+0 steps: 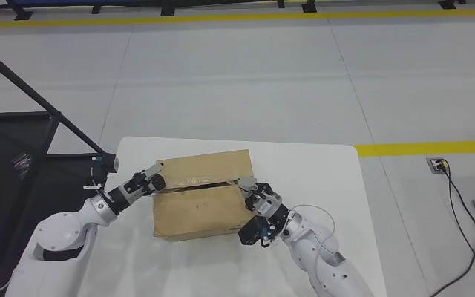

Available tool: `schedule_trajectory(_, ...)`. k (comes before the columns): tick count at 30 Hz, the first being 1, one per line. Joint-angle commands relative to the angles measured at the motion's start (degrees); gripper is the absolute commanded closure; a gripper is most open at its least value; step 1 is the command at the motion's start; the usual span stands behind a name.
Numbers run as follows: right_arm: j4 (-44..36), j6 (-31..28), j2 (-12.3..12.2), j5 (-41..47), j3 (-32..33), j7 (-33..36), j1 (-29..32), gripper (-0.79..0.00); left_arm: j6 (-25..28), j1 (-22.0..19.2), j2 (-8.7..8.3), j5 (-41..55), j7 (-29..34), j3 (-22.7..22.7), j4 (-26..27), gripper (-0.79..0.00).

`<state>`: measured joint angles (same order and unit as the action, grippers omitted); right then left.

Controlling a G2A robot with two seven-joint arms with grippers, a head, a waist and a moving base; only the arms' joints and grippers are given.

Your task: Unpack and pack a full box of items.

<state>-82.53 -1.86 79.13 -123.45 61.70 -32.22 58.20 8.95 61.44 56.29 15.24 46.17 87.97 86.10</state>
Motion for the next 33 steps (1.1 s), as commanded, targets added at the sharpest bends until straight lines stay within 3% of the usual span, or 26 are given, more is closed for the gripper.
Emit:
schedule_trajectory(1, -0.82, -0.10, -0.04, -0.22, 0.05, 0.64, 0.12, 0.000, 0.06, -0.28, 0.00, -0.03, 0.23, -0.24, -0.37, -0.785)
schedule_trajectory(11, -5.90, -2.38, -0.14, 3.18, 0.13, 0.94, 1.39, 0.000, 0.47, -1.38, -0.14, 0.88, 1.69, -0.22, -2.49, -0.785)
schedule_trajectory(33, -11.90, -9.13, 0.30, 8.16, -1.48, 11.23, -0.14, 0.000, 1.07, -3.26, -0.45, 3.16, 5.02, -0.62, -5.72, -0.785)
